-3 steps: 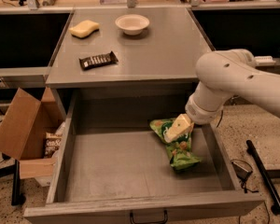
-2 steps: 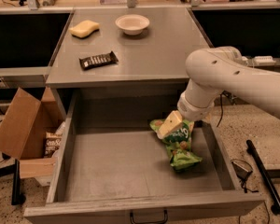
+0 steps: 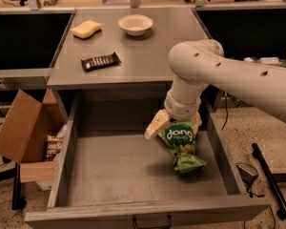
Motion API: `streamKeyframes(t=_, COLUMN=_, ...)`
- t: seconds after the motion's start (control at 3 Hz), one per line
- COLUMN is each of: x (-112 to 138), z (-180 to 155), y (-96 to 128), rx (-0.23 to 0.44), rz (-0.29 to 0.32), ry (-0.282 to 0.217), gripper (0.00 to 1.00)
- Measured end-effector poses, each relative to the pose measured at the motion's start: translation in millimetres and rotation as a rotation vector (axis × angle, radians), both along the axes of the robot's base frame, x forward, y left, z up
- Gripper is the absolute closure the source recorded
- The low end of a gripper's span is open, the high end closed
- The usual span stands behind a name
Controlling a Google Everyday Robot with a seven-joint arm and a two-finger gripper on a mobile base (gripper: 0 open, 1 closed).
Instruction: Pick green rice chip bag from top drawer and place on counter
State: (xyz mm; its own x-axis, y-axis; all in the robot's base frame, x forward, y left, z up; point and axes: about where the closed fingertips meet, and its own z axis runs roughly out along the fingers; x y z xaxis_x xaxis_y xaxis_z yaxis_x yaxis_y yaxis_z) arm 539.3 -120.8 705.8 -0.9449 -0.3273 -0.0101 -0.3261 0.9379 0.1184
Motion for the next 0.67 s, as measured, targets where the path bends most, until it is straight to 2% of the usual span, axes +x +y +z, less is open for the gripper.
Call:
streamKeyframes(t=0.33, x=-15, z=-18, y=1, rx=0.006, rz=-0.028, ry=0.052, gripper=0.00)
streamKeyframes(t=0.67, x=-29, z=-44, y=-9, rx=0.001, rz=-0.062, ry=0.095, gripper=0.00)
